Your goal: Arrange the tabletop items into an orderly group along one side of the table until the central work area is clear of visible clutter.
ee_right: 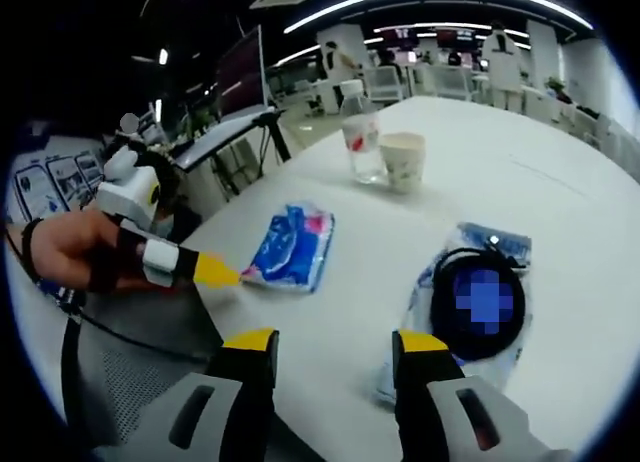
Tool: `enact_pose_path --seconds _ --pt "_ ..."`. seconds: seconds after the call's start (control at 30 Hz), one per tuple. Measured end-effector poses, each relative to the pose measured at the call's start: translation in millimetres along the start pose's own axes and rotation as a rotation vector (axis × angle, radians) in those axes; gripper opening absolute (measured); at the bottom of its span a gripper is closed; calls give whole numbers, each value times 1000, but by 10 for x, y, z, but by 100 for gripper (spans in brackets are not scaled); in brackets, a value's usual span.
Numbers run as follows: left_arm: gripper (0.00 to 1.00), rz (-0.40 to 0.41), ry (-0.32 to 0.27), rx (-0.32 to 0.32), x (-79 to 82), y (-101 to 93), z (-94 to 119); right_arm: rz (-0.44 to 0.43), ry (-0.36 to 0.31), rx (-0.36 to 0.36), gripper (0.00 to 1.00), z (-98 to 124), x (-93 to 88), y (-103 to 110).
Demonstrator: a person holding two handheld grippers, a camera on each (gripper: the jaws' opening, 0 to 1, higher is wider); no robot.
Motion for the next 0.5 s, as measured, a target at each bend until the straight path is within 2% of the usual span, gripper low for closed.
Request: enact_pose_path --seconds 0.13,0.27,0.43,0.5 --pt "23 -21 -11 25 27 45 36 -30 25 40 45 -102 35 124" --pt "26 -79 -24 56 118 161 80 -95 39 87 46 -250 64 247" --pt "30 -193 -50 81 260 190 122 -139 94 104 46 -403 50 385" --pt "33 -254 -61 92 307 208 133 -226 103 129 48 -448 55 461"
Point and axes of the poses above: the point that each gripper's makers call its tool centre point, and the gripper's own axes: z roughly backward along the fingers, y roughly to its left, x roughly out of its top, the point moved 6 cm from there along z, roughly backward along the fingers, and after that the axes turned 4 degrees about -x, right-handed, at the moved point
